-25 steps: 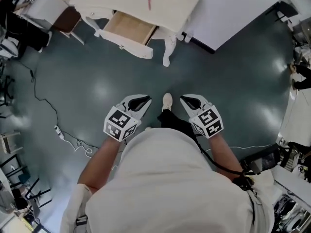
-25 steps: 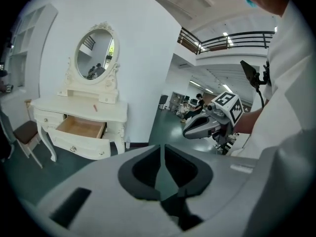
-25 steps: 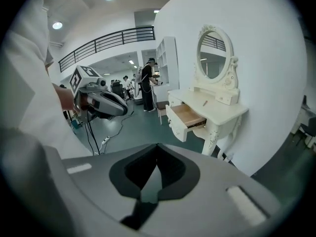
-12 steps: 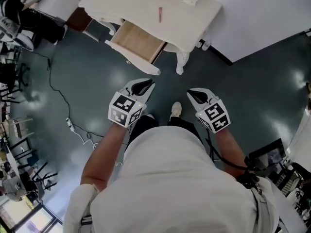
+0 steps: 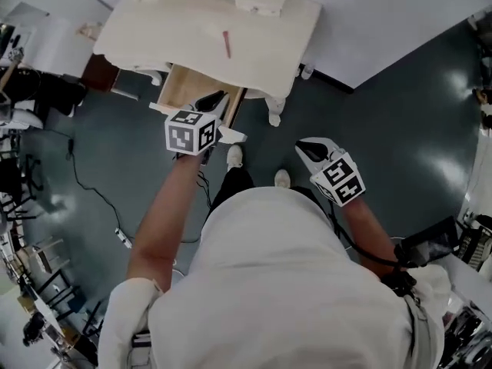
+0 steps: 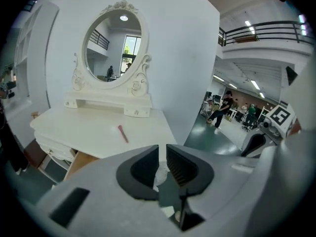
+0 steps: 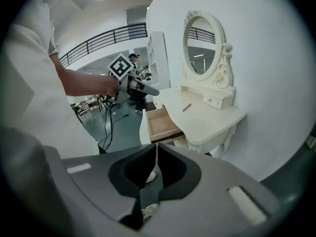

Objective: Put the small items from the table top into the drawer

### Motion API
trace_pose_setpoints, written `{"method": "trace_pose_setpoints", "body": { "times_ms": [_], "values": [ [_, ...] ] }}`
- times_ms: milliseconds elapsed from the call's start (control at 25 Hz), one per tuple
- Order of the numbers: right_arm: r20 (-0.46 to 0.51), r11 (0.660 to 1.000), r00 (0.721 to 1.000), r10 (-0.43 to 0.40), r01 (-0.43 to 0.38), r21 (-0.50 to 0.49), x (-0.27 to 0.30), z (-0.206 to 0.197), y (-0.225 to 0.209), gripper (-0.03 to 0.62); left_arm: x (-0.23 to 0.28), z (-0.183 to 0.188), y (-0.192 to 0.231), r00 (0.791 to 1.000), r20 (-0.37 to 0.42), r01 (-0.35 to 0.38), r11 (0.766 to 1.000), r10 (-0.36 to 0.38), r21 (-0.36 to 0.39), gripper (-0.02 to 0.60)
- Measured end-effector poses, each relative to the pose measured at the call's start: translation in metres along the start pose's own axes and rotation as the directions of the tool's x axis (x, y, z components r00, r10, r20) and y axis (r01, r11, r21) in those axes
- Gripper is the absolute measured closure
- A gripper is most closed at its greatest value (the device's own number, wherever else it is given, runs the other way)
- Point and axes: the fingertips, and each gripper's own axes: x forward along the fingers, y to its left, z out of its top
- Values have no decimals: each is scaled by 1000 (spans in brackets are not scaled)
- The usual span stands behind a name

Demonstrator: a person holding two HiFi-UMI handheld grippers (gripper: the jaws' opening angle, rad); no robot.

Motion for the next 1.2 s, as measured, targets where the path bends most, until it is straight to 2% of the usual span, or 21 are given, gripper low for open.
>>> {"method": "trace_pose_setpoints", "body": {
  "times_ms": [160, 280, 440, 560, 800, 920, 1080, 1200],
  "values": [
    [16, 987, 992, -127, 125, 105, 3, 16, -7, 576, 44, 30, 51, 999, -33, 25, 999, -24, 23, 525],
    [12, 967, 981, -194, 190, 169, 10, 23, -10, 576, 77, 41, 90, 997, -74, 19, 1000, -17, 20, 513],
    [-4, 937, 965, -262, 255, 240, 18, 26, -14, 576, 122, 44, 139, 991, -132, -10, 1000, 6, -26, 502],
    [-34, 900, 949, -315, 309, 308, 17, 17, -14, 576, 153, 43, 164, 986, -165, -24, 999, 16, -47, 494],
    [-99, 824, 913, -396, 400, 401, 6, -3, -10, 576, 202, 44, 182, 980, -198, -17, 996, -2, -93, 482],
    [-119, 795, 900, -418, 426, 432, 0, -7, -5, 576, 216, 44, 188, 976, -216, -34, 995, 14, -93, 480],
    [-138, 780, 894, -426, 440, 446, -1, -7, 0, 576, 227, 35, 200, 967, -249, -73, 995, 52, -75, 472],
    [-148, 776, 893, -425, 444, 448, -1, -6, 1, 576, 231, 31, 201, 966, -256, -69, 995, 48, -75, 468]
  ]
}}
